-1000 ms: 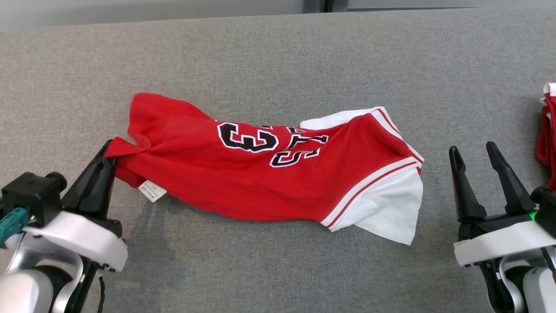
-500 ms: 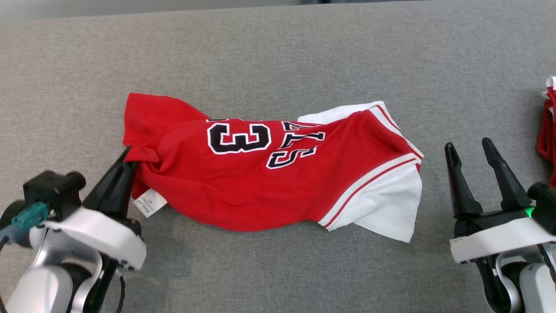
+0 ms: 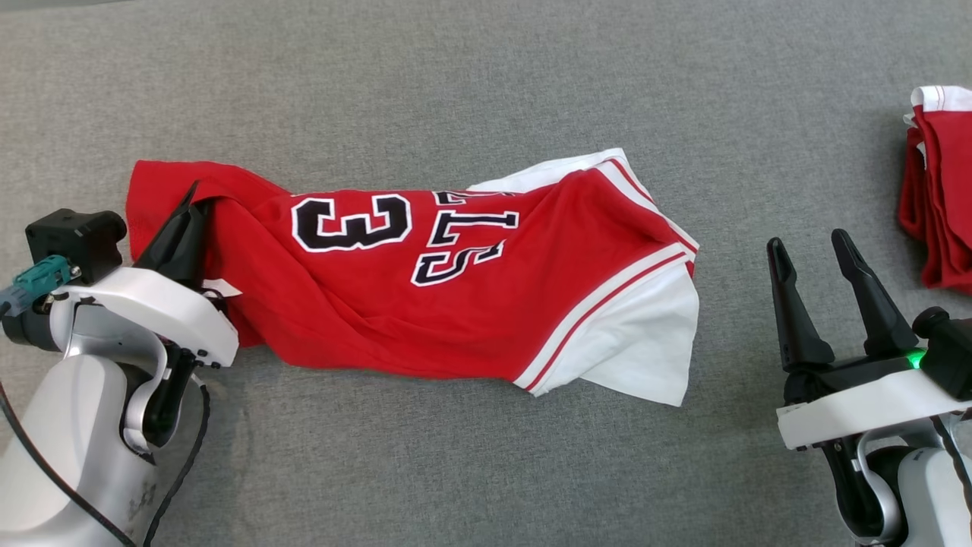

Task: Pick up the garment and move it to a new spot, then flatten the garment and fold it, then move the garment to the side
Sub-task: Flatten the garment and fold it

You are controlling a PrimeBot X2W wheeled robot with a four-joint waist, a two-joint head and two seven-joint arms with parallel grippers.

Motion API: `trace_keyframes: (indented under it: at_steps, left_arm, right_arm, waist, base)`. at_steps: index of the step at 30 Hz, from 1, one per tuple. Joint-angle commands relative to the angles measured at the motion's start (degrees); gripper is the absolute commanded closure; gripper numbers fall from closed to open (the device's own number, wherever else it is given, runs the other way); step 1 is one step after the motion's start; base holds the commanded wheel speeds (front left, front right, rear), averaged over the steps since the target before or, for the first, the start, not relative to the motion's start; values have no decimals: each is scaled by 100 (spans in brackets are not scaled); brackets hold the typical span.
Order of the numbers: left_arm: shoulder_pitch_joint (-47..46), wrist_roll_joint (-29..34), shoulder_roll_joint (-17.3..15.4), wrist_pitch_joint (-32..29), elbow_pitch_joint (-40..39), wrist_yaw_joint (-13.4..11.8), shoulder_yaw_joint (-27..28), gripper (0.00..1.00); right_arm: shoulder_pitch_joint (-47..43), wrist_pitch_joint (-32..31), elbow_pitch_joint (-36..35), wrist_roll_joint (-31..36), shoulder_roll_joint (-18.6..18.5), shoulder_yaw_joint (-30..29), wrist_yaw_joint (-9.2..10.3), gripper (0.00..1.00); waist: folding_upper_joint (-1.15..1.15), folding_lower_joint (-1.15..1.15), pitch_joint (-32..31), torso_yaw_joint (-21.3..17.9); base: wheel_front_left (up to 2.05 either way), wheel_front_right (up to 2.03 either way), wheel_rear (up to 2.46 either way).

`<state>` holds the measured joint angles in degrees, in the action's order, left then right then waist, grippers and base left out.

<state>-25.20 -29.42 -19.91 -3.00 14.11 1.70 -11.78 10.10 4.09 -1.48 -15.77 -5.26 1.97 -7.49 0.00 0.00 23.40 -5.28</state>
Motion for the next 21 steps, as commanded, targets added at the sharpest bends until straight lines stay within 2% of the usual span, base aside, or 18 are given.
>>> trace_keyframes:
  at_steps: [1, 2, 3, 4, 5, 8, 13, 21]
  left_arm:
    - [-192, -45, 17, 153, 271, 95, 9, 100]
    - [-244, -51, 52, 245, 422, 134, 6, 100]
    - [-282, -44, 74, 335, 545, 145, 5, 71]
    - [-318, -58, 104, 444, 669, 158, 27, 10]
    - [-352, -44, 129, 567, 759, 161, 40, 0]
    - [-339, -27, 205, 948, 896, 166, 70, 0]
    - [-74, 84, 253, 1558, 762, -18, 216, 0]
    - [582, 317, 292, 1720, 68, -338, 334, 0]
  right_arm:
    - [93, 66, 8, -40, 10, -11, -2, 0]
    - [103, 70, 25, -35, 16, -1, -2, 0]
    - [115, 78, 33, -37, 22, 4, -2, 0]
    - [126, 96, 42, -40, 26, 6, -2, 0]
    - [137, 105, 54, -44, 30, 7, -2, 0]
    - [141, 118, 93, -103, 31, -3, -2, 0]
    - [161, 144, 66, -129, -8, -22, -2, 0]
    - [90, 133, -69, -127, -91, -16, -2, 0]
  waist:
    - [0, 0, 64, -47]
    - [0, 0, 75, -52]
    - [0, 0, 85, -55]
    - [0, 0, 92, -51]
    - [0, 0, 95, -40]
    - [0, 0, 66, 20]
    - [0, 0, -42, 153]
    - [0, 0, -283, 364]
  base:
    - [0, 0, 0]
    - [0, 0, 0]
    - [0, 0, 0]
    - [0, 0, 0]
    - [0, 0, 0]
    - [0, 0, 0]
    - [0, 0, 0]
    - [0, 0, 0]
